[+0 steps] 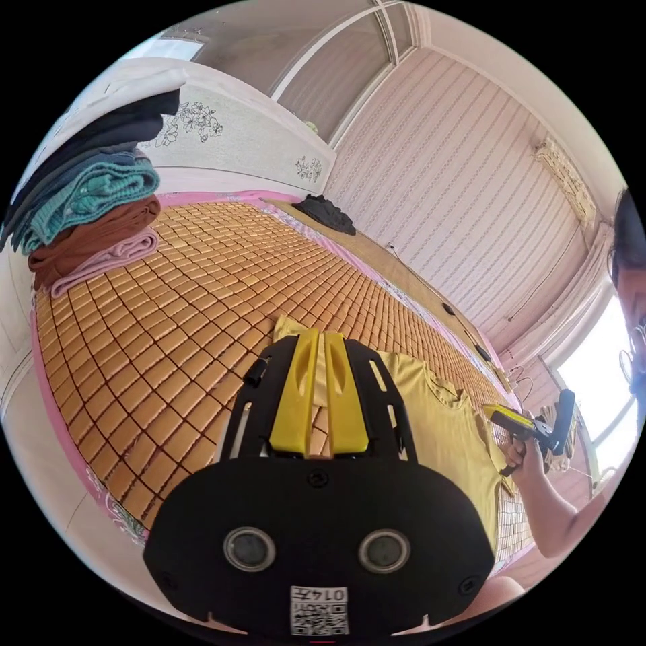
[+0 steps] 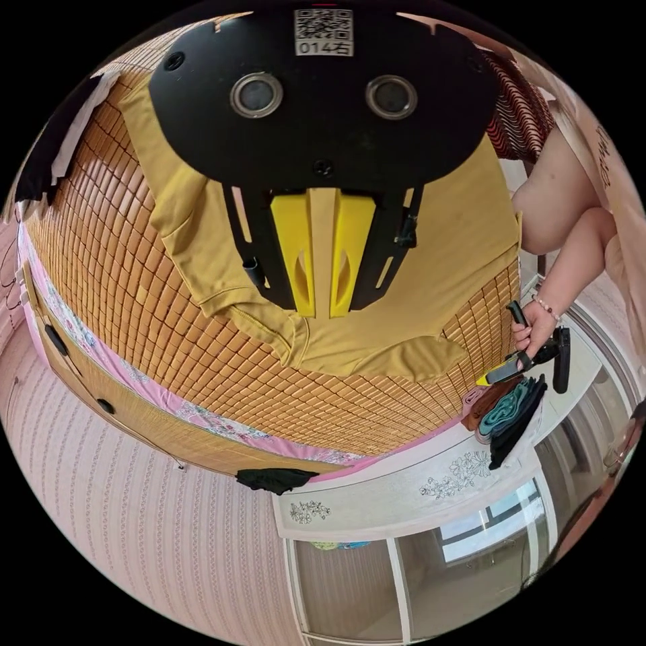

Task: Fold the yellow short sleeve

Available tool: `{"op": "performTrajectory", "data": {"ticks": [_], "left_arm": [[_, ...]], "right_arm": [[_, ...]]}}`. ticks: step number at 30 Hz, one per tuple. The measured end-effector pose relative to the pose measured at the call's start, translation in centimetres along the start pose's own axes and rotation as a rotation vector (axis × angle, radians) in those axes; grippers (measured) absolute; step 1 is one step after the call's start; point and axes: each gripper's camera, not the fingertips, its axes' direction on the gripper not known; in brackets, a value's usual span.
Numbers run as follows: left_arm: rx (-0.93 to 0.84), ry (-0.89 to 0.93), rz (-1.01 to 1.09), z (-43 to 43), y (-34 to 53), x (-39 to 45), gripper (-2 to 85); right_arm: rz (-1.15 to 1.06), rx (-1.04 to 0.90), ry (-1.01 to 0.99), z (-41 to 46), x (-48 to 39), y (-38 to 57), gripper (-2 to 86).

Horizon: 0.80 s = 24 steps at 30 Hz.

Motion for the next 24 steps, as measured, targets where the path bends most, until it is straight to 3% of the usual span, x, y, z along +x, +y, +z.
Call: {"op": "performTrajectory", "data": {"ticks": [8,13,16,20,24], "left_arm": [[-0.075,-0.063,0.12,0.8,0.1,-2.4,2.1],[-0.1,0.037,0.035,0.9,1.8,-5.6,4.1],[-0.193,0.176,-0.037,2.5,1.1,-7.0,4.9],[-0.246,0.086,0.072,3.4,0.1,-6.1,5.4],[-0.256,0.17,0.035,4.6,-0.8,-6.8,6.5]], "right_arm": [[-0.08,-0.031,-0.104,0.5,-6.6,-0.6,5.2],[-0.053,-0.149,-0.281,2.4,-12.1,-4.1,6.0],[-0.102,-0.205,-0.251,4.2,-15.6,-8.3,10.0],[-0.179,-0.238,-0.216,7.3,-19.8,-13.5,13.0],[-0.306,-0.329,-0.097,13.3,-24.9,-18.6,11.7]]}}
